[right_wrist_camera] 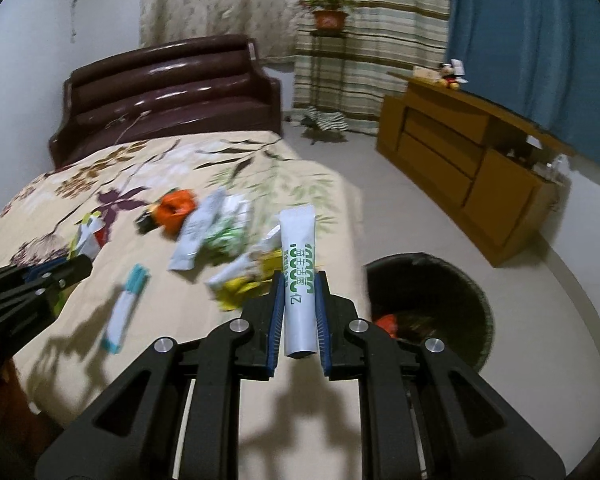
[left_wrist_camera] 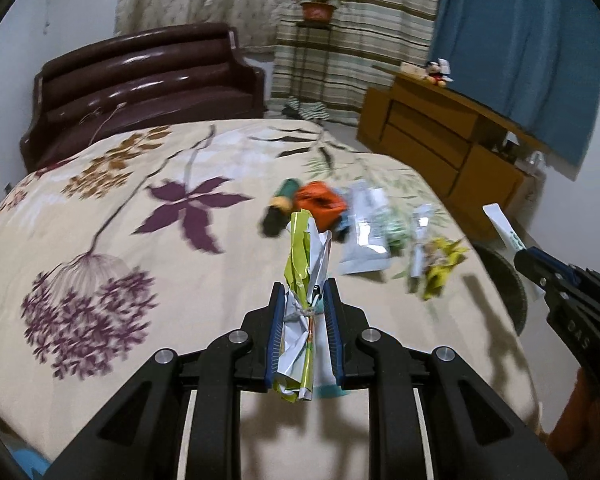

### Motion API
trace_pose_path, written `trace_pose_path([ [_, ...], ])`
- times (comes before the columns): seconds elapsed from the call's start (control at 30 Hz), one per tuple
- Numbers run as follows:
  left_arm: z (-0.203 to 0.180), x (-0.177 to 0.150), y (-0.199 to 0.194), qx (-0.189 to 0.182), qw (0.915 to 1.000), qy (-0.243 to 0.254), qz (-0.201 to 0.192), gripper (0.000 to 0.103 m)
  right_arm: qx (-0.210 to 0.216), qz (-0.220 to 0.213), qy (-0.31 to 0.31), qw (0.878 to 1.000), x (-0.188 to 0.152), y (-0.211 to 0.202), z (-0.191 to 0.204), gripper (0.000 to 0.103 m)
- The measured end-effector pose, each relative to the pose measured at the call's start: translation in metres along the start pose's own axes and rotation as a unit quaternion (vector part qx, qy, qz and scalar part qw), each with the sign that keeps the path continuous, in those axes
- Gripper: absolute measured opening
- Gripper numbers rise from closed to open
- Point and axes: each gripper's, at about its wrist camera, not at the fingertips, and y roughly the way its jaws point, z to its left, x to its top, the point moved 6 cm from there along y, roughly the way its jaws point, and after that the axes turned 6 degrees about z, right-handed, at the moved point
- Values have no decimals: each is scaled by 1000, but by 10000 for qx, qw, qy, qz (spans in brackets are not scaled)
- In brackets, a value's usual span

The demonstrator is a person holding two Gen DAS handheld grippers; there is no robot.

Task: Collect trash
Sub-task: 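Carry both items over the bin and open both grippers to drop them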

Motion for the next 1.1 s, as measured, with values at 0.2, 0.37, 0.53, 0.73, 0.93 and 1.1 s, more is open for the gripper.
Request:
trace_pose_path([
  [0.2, -39, 11, 11, -230, 9994, 265, -27, 21, -393, -91, 293, 9988, 5, 3, -48, 15],
  [0.37, -75, 21, 24, -417, 9979, 487, -43, 21, -604, -117, 482, 9969, 5, 8, -77, 15],
  [0.53, -106, 26, 37, -551, 9958, 726, -15, 21, -722, -109, 640, 9953, 2, 14, -101, 15],
  [0.73, -138, 33, 53, -600, 9940, 919, 11, 21, -763, -117, 828, 9936, 0, 20, -124, 15],
  [0.93, -164, 39, 67, -569, 9922, 1112, 37, 21, -771, -146, 972, 9922, -2, 28, -144, 15],
  [1.1, -183, 44, 78, -517, 9908, 1253, 42, 21, -763, -145, 1087, 9910, -2, 36, -160, 15],
])
